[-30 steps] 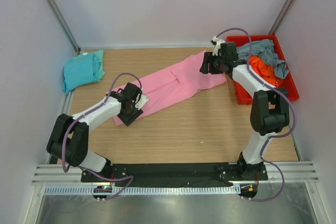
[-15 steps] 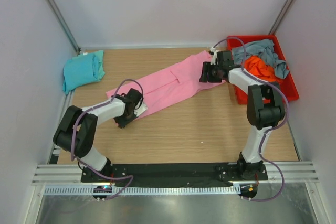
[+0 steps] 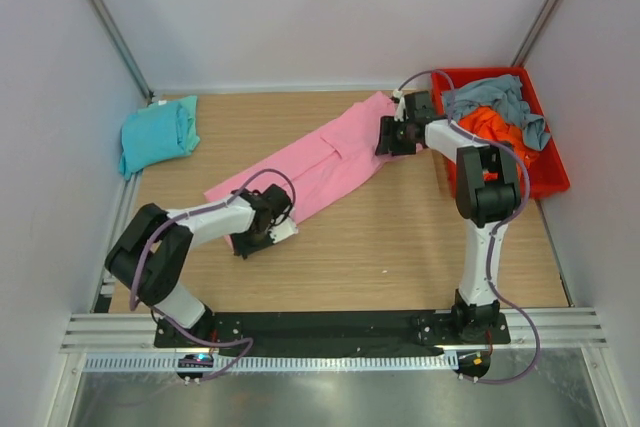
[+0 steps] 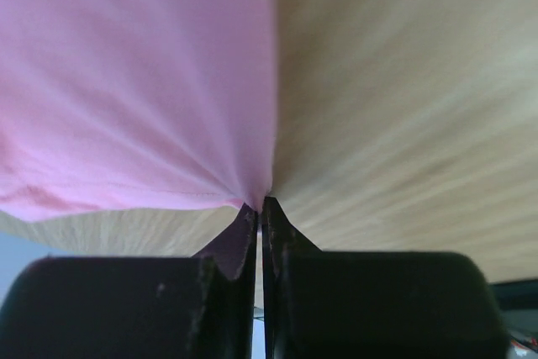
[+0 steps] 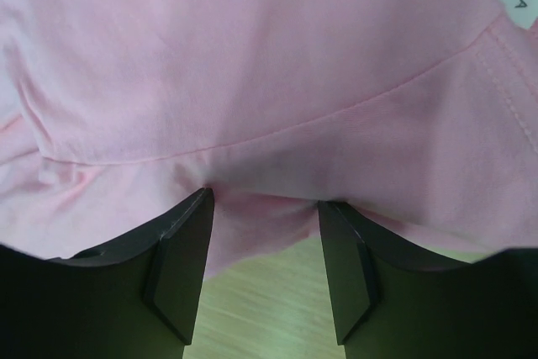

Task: Fold and stack the t-shirts
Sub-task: Fold the tshirt

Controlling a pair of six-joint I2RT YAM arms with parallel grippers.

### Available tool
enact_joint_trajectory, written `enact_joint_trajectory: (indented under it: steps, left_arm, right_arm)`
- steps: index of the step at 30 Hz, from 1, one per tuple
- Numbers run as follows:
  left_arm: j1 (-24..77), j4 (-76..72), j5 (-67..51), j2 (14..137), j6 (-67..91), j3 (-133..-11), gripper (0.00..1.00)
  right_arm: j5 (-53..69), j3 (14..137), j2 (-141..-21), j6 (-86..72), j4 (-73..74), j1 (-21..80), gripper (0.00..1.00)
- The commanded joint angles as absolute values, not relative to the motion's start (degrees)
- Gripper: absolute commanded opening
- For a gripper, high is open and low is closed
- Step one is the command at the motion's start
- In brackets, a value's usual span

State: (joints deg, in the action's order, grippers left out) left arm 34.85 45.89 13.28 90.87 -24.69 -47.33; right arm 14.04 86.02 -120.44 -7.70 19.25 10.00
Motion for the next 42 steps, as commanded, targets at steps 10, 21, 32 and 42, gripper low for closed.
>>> enact_joint_trajectory:
  steps: [10, 21, 32, 42]
  left_arm:
    - [60.55, 59.94, 0.18, 95.79, -19.51, -55.18, 0.01]
    - [73.91, 61.00, -5.88, 111.61, -19.51, -71.62, 0.01]
    - [75.06, 61.87, -6.59, 121.63, -20.83, -87.44, 0.00]
    - [75.41, 62.84, -6.42, 127.78, -21.36, -96.67, 0.00]
  right_arm:
    - [16.25, 107.03, -134.20, -6.15, 26.10, 11.95, 0.59]
    - [18.11, 116.36, -139.74, -5.54, 28.74, 14.94, 0.59]
    - [17.75, 127.43, -143.78, -4.83, 31.28, 14.94, 0.60]
    - [18.54, 137.37, -149.50, -5.01, 31.03, 14.85, 0.61]
